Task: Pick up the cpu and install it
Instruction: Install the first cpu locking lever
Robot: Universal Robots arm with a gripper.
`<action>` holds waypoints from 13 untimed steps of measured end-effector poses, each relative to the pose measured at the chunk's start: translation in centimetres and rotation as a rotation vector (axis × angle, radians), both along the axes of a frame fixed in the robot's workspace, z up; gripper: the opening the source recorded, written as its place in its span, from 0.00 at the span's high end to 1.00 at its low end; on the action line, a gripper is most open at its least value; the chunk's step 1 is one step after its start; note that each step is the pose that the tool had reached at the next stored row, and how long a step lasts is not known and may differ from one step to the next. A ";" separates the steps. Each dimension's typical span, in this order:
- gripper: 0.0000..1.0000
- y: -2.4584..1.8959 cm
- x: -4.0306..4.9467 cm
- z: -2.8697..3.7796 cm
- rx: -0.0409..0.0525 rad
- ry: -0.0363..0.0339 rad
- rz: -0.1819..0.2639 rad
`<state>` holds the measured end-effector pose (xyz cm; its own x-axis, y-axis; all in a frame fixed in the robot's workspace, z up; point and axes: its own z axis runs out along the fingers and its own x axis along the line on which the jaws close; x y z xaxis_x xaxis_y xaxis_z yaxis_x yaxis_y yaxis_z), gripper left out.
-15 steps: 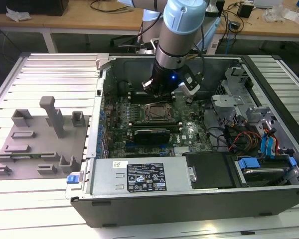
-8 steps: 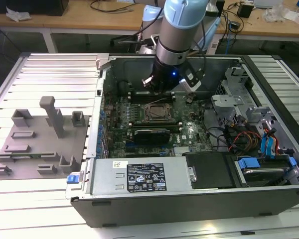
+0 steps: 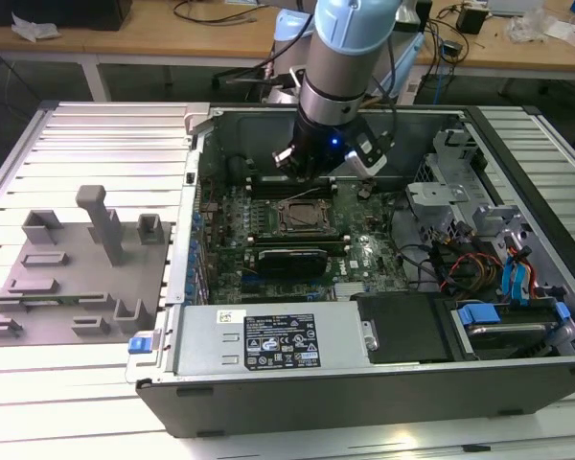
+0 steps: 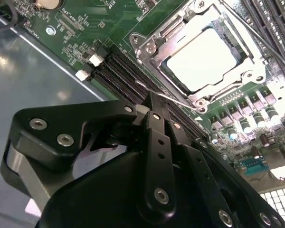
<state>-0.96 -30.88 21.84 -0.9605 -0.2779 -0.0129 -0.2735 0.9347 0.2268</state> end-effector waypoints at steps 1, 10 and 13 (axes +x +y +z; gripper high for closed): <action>0.89 -0.03 -0.01 -0.20 -0.0009 -0.0009 -0.003; 0.89 -0.04 -0.07 -0.57 -0.0612 -0.0122 -0.123; 0.89 -0.04 -0.06 -0.58 -0.0639 -0.0121 -0.165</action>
